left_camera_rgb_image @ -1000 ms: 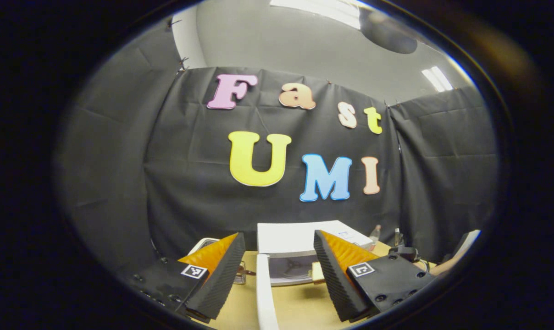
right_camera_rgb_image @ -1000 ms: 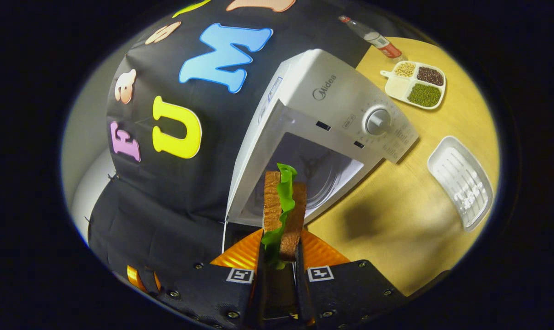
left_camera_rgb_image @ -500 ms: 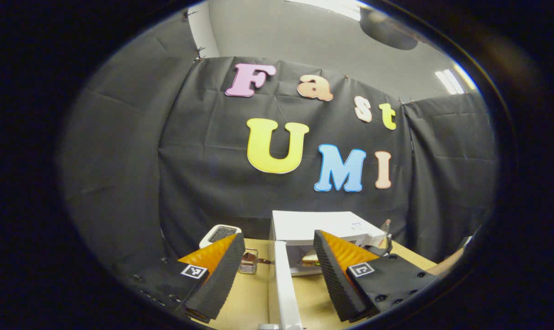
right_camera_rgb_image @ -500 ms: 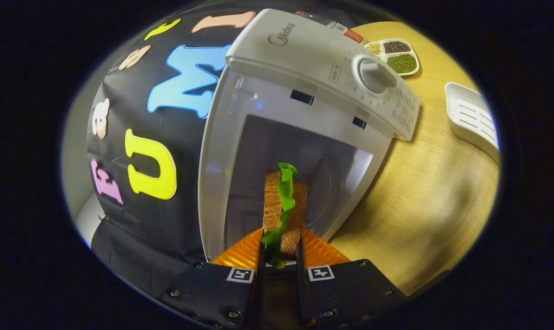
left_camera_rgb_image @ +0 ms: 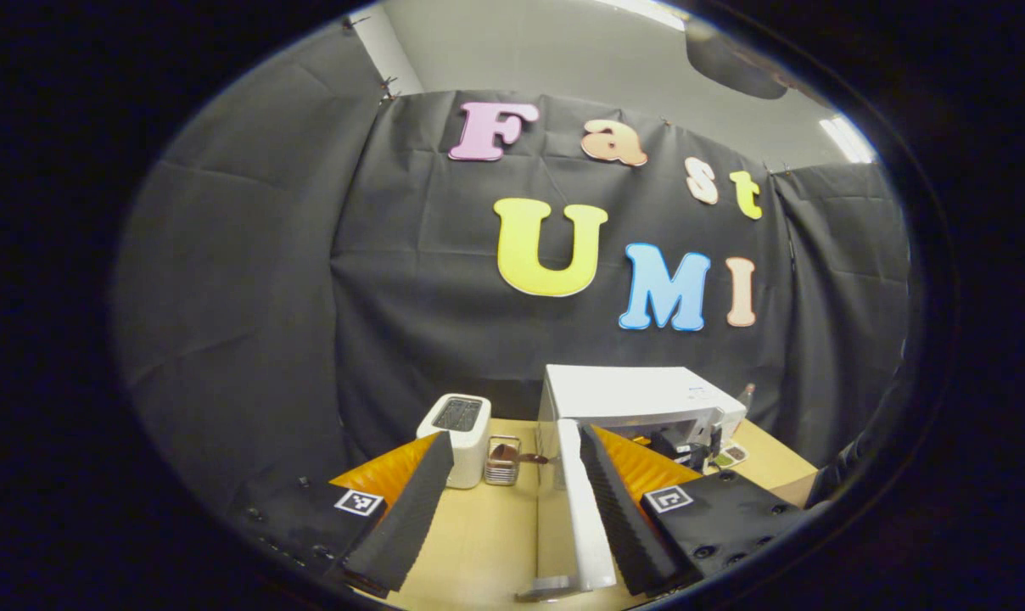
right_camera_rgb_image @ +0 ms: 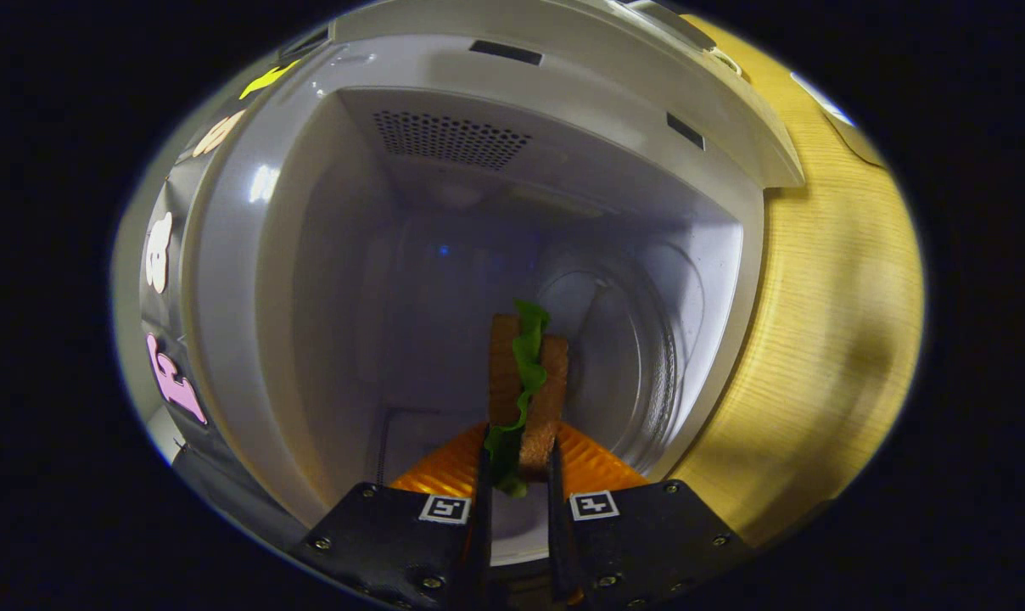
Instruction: Open the microwave oven with the left hand, put the food in, and close the microwave oven.
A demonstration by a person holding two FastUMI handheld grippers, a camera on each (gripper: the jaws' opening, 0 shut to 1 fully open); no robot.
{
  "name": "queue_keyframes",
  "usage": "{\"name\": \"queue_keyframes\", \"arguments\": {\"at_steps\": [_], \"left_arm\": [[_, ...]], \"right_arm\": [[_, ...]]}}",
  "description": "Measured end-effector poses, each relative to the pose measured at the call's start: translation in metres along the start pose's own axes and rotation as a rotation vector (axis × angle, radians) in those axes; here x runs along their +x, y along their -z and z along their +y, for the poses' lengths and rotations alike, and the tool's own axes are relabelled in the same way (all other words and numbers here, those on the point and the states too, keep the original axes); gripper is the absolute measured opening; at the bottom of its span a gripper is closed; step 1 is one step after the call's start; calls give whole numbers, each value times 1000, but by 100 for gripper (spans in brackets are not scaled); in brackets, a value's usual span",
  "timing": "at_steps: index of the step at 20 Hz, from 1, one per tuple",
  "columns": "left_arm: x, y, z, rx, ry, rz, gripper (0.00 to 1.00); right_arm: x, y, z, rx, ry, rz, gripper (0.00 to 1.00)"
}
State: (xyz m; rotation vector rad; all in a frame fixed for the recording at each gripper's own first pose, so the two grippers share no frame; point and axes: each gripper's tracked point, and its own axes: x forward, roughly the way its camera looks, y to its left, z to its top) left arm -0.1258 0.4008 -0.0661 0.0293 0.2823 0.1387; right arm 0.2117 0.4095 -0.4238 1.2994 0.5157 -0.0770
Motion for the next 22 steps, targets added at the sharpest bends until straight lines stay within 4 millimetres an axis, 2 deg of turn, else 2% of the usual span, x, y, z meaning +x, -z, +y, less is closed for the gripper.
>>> {"name": "queue_keyframes", "arguments": {"at_steps": [2,4,7,11,12,13,14,17,22], "left_arm": [[1,3,0,-4,2,10,96],[6,4,-5,2,17,9,96],[12,-4,-20,18,48,-5,96],[20,-16,-45,12,99,-39,97],[20,-18,-50,12,108,-47,96],[21,-18,-54,12,118,-52,96],[21,-19,-58,10,128,-52,96],[28,-19,-71,11,163,-59,96],[36,-23,-92,-5,211,-83,96]], "right_arm": [[7,-4,-3,0,6,-15,28],[5,-3,-4,4,26,-9,28],[-8,-6,-12,-59,91,-6,41],[-31,-13,-18,-171,143,1,47],[-31,-12,-25,-206,150,7,48],[-37,-18,-27,-242,165,13,71],[-45,-21,-28,-268,183,24,75],[-64,-35,-25,-325,182,24,77],[-111,-59,-17,-593,178,21,77]]}}
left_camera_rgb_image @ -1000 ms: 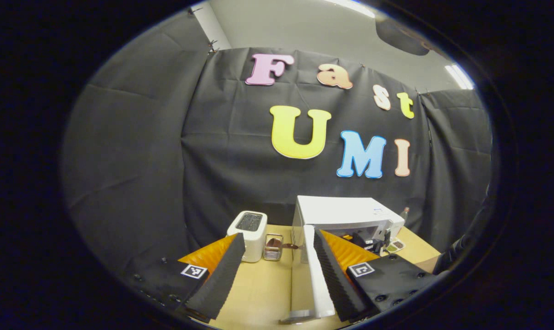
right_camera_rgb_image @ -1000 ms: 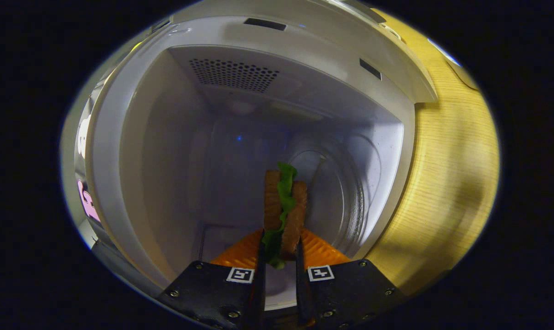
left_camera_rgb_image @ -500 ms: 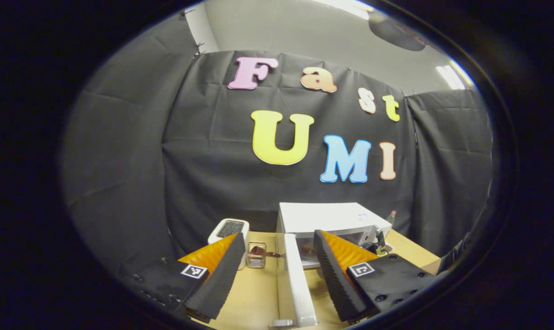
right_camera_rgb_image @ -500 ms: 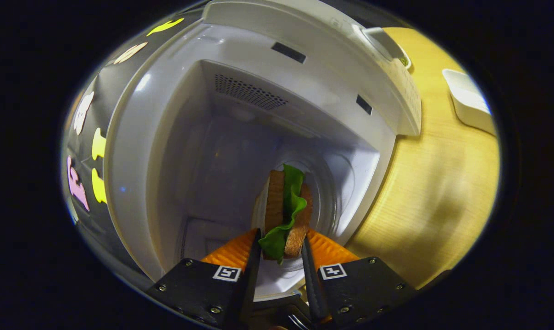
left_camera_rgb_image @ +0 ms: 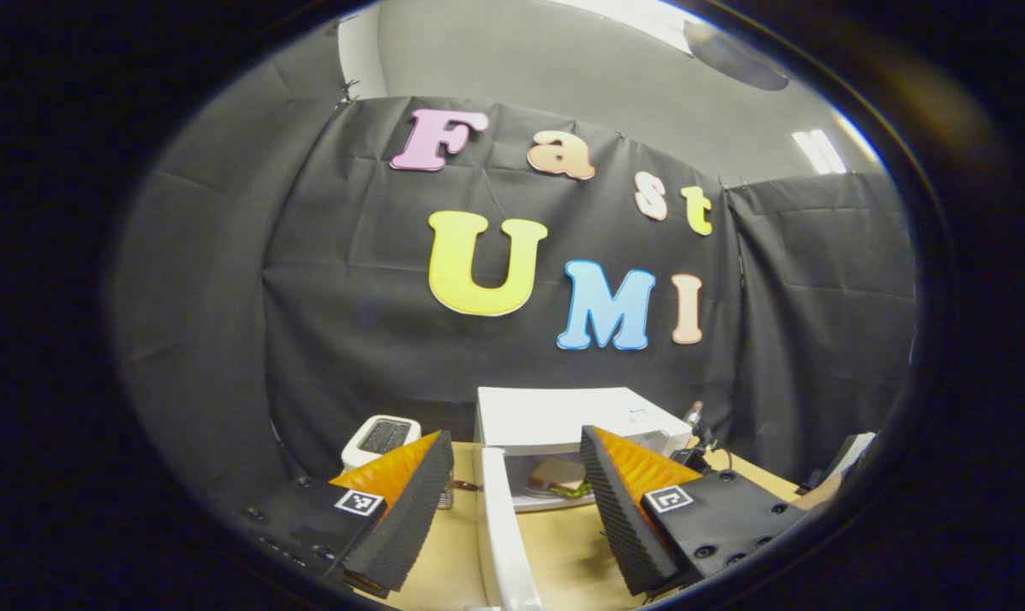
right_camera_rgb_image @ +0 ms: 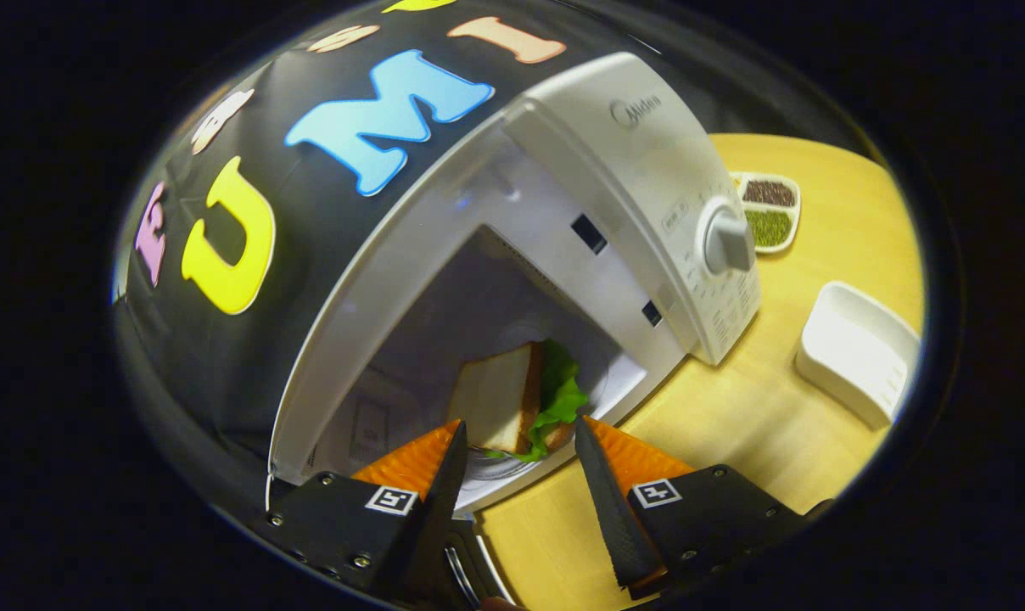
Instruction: Open the microwave oven with the left hand, put the food in, and close the microwave oven.
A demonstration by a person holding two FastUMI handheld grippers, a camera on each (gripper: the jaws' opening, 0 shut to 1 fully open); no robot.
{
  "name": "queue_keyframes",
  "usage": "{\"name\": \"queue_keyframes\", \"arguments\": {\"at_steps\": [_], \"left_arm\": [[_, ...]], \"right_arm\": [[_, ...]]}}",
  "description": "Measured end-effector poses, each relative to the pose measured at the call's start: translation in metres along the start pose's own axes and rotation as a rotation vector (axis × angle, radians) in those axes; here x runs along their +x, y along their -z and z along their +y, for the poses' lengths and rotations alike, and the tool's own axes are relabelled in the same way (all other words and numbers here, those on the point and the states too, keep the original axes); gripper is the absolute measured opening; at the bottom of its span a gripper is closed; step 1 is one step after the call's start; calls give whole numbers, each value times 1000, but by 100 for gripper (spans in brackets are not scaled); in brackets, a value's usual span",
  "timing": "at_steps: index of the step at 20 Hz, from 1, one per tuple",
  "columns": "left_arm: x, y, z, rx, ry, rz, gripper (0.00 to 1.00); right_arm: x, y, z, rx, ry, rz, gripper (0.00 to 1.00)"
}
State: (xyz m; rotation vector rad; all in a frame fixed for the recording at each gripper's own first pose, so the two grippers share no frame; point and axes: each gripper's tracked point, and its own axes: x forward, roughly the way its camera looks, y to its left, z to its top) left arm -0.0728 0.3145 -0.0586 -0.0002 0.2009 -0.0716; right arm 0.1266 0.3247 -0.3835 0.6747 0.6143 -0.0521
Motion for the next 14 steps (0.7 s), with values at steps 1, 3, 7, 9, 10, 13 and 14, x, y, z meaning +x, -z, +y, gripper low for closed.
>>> {"name": "queue_keyframes", "arguments": {"at_steps": [1,3,7,9,10,13,14], "left_arm": [[4,0,-4,-2,7,-5,96],[6,0,-14,-4,23,-12,96],[11,8,-30,8,40,-2,97],[10,7,-37,11,36,-14,96],[9,5,-41,12,34,-19,96],[10,5,-54,5,29,-32,96],[12,4,-59,1,34,-33,96]], "right_arm": [[-10,-4,-3,-50,3,-11,77],[-31,-14,-13,-147,19,-35,77],[-80,-50,-15,-337,19,-140,77],[-112,-77,-13,-429,21,-215,77],[-128,-90,-10,-466,21,-248,77],[-179,-132,-4,-528,13,-349,77],[-194,-146,-1,-531,10,-381,77]]}}
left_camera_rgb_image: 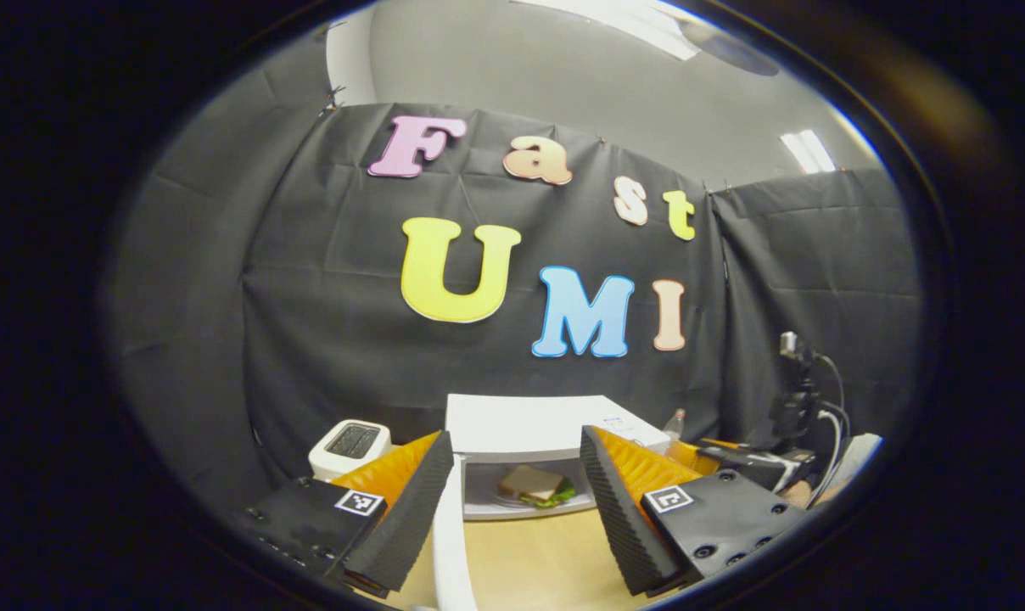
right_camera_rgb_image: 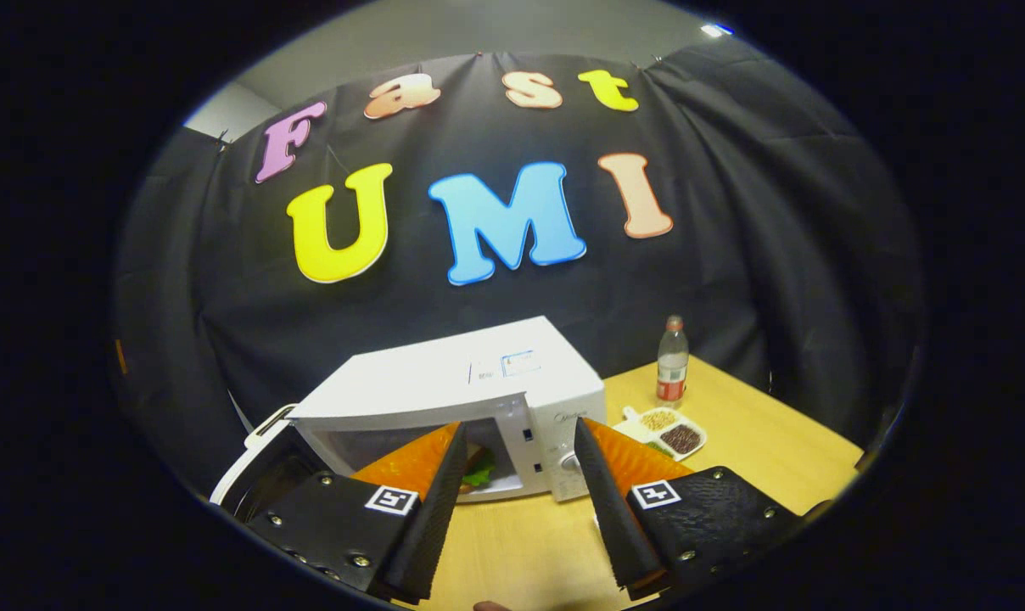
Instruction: Open the microwave oven with the left hand, put the food in, and close the microwave oven.
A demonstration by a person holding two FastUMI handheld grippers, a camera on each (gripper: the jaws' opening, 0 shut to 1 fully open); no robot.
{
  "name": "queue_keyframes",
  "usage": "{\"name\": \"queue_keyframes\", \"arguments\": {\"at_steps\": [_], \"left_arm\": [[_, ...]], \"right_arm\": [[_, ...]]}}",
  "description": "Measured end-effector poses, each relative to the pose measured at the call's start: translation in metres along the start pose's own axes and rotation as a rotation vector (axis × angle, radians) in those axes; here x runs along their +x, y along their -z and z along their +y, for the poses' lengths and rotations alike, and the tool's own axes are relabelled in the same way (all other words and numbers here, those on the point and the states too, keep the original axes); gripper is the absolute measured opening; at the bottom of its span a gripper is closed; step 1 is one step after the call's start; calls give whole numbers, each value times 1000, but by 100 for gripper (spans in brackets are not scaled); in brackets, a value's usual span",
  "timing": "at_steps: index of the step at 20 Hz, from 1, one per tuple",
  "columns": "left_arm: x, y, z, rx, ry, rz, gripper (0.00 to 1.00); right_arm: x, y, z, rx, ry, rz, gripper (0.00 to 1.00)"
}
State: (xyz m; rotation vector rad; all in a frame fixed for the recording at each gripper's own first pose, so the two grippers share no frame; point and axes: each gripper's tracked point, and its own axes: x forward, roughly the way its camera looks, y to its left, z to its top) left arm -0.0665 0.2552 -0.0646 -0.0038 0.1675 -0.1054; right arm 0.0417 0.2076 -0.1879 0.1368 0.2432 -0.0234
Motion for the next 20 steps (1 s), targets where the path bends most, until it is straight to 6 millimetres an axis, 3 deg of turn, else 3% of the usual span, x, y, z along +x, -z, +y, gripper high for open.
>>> {"name": "queue_keyframes", "arguments": {"at_steps": [5,9,10,11,13,14,17,18,20], "left_arm": [[12,-11,-19,8,17,-21,96],[15,-21,-24,38,4,-38,96],[14,-23,-23,47,-4,-40,96],[12,-22,-22,47,-12,-43,97],[4,-18,-15,38,-24,-27,95],[-1,-13,-10,34,-31,-10,90],[-17,17,31,69,-125,78,32],[-26,30,36,67,-122,112,13],[-46,42,50,76,-144,150,6]], "right_arm": [[-33,-60,-32,-31,23,-87,77],[-53,-97,-42,-79,17,-157,78],[-54,-104,-43,-95,14,-179,83],[-56,-108,-44,-108,11,-200,95],[-63,-115,-44,-129,6,-219,98],[-65,-116,-43,-126,0,-225,99],[-63,-116,-39,-123,-9,-229,99],[-61,-114,-35,-121,-18,-225,99],[-58,-109,-27,-105,-34,-208,98]]}}
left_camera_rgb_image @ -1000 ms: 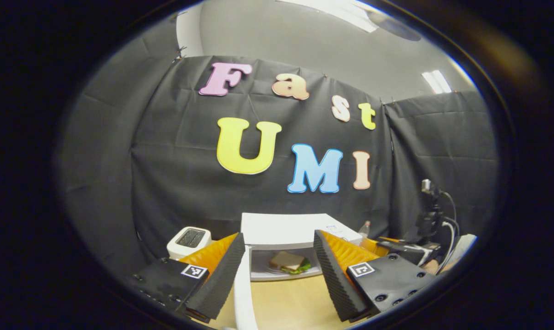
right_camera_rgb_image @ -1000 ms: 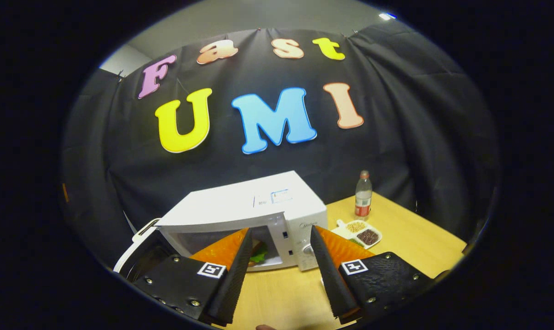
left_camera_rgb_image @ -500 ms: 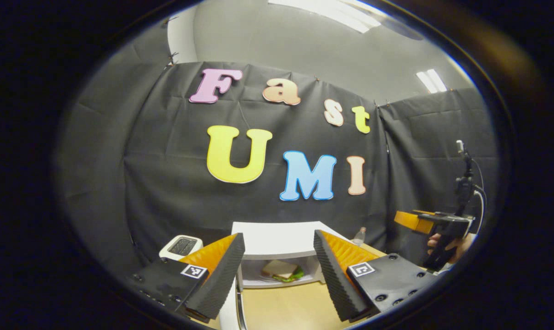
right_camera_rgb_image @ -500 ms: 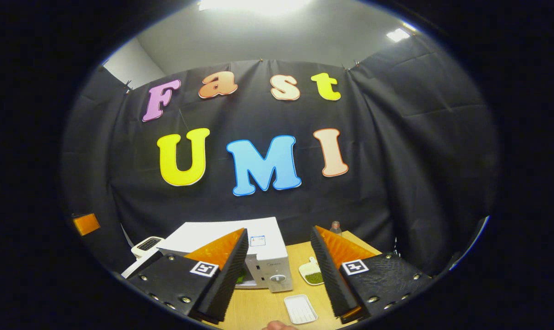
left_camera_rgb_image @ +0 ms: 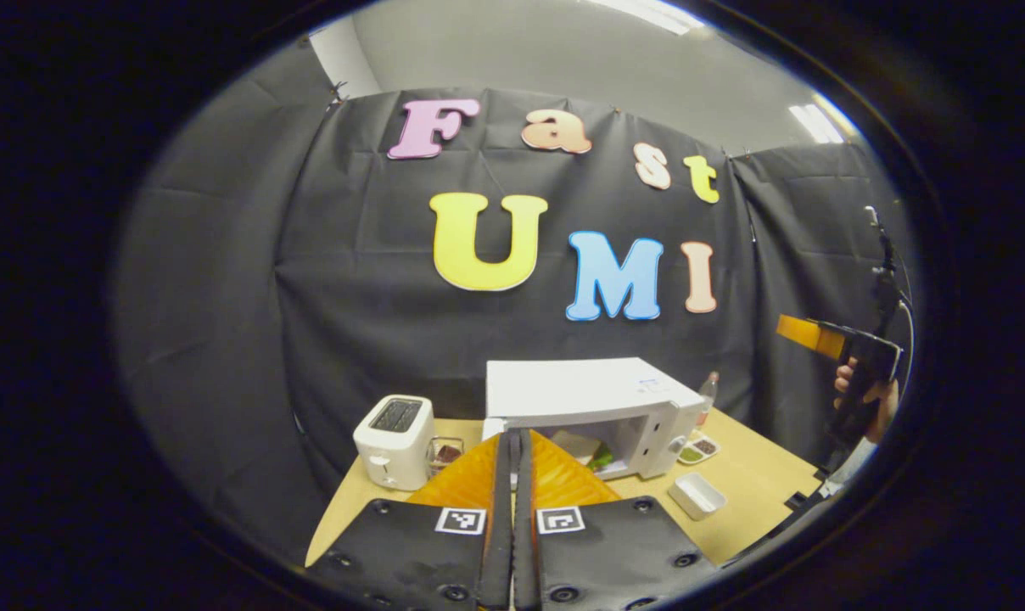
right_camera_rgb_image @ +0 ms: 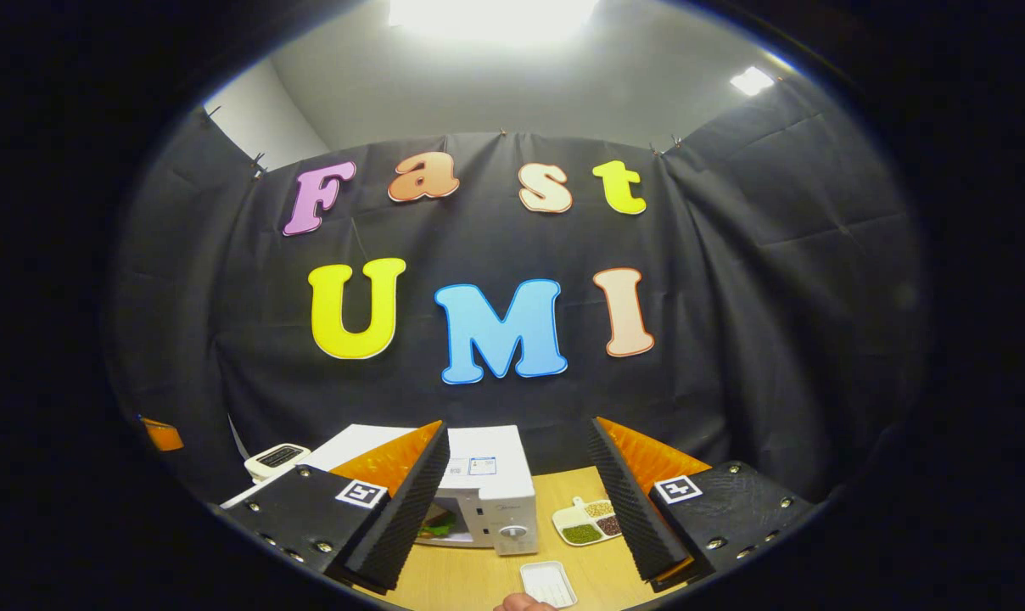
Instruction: Open the microwave oven with the left hand, put the food in, and close the microwave oven.
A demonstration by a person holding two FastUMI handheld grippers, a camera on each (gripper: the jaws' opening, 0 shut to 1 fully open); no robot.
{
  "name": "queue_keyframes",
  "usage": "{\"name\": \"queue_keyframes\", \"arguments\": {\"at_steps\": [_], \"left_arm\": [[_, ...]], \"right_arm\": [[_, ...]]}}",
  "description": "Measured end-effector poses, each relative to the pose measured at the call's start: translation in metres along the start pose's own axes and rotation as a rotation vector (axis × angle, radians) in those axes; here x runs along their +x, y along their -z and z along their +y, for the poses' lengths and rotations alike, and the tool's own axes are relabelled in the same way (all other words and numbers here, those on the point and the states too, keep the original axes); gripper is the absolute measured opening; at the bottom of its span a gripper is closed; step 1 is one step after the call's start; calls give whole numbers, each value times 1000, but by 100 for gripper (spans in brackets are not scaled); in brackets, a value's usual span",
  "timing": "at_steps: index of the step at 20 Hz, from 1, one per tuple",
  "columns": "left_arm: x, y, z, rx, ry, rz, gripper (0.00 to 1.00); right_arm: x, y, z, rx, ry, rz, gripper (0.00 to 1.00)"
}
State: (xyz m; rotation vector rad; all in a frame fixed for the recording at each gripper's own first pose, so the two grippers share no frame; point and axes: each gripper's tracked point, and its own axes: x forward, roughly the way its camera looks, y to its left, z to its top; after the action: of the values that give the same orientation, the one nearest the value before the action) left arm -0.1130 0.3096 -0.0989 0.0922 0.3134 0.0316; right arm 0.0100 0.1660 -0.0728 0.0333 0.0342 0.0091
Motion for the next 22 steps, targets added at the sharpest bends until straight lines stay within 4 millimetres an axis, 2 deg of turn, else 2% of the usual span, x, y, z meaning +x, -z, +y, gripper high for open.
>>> {"name": "queue_keyframes", "arguments": {"at_steps": [5,6,8,9,10,12,16,18,22], "left_arm": [[-36,55,32,21,-19,113,5],[-35,66,43,32,-38,137,5],[-49,91,48,8,-46,180,11],[-54,102,51,-9,-48,203,11],[-56,117,52,-29,-43,235,7],[-63,142,51,-49,-36,286,7],[-70,166,29,-23,16,339,7],[-70,166,19,-17,36,351,6],[-63,161,-18,-31,104,342,7]], "right_arm": [[5,9,14,1,-36,30,99],[6,11,16,-2,-44,31,99],[4,17,17,-9,-50,39,99],[4,20,16,-11,-50,45,99],[3,22,16,-10,-52,54,98],[4,23,12,-6,-49,69,99],[5,23,-3,-8,-31,72,99],[6,20,-8,-10,-26,66,98],[8,12,-14,-20,-30,40,98]]}}
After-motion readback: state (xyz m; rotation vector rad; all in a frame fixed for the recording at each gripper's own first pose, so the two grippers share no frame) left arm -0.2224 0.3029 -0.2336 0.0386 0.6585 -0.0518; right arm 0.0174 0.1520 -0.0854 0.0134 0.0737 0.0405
